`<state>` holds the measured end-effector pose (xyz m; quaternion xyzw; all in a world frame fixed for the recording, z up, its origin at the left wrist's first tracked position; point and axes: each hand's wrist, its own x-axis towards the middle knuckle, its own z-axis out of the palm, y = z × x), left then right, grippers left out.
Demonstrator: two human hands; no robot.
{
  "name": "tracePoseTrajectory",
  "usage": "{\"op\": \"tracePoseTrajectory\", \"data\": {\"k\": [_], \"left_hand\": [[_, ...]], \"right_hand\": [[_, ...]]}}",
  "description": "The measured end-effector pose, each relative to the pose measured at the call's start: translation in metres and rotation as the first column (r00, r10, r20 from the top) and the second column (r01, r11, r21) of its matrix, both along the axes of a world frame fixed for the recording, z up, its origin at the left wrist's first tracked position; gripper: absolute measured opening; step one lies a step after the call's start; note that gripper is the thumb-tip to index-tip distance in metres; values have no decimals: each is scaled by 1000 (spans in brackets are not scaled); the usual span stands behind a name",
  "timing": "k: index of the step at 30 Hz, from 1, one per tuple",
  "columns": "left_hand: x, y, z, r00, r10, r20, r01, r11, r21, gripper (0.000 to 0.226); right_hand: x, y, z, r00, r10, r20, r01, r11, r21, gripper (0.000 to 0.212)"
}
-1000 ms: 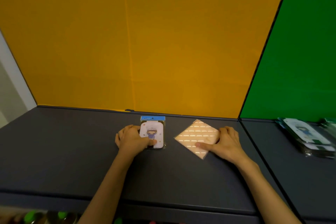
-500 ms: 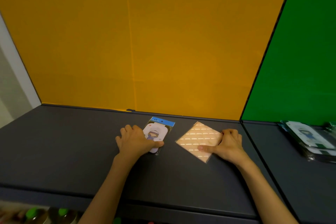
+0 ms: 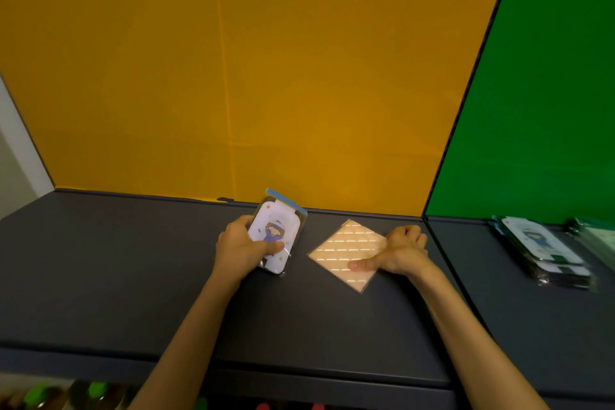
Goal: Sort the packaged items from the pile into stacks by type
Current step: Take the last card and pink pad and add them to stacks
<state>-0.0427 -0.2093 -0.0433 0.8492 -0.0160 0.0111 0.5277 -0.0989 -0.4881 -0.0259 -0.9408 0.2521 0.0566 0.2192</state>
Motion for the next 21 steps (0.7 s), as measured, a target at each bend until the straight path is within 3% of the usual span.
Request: {"op": "tracePoseTrajectory", "data": {"k": [4,9,12,13,16,21], "left_hand": [[-4,-1,4,995,5,101,0,999,-49,54],[-6,-4,5,993,-34,115,40,998,-50,57],[-7,-5,4,992,-52,113,59,997,-58,57],[-8,-5,5,992,-59,112,65,996,-57,58],[-8,-6,5,991,-71,110,79,995,-65,57],[-10,-10,7,994,-109,21,111,961,-254,50]], "right_hand": [[8,2,9,998,-7,-61,7,1000,-9,147],[15,5,13,998,-29,-64,29,1000,6,142],[15,-5,11,995,-48,-84,61,986,152,149],[14,-8,11,997,-59,-55,70,972,223,143],[7,-11,12,986,-132,101,73,891,448,89],[-6,-3,17,907,-325,269,0,637,771,77]]}}
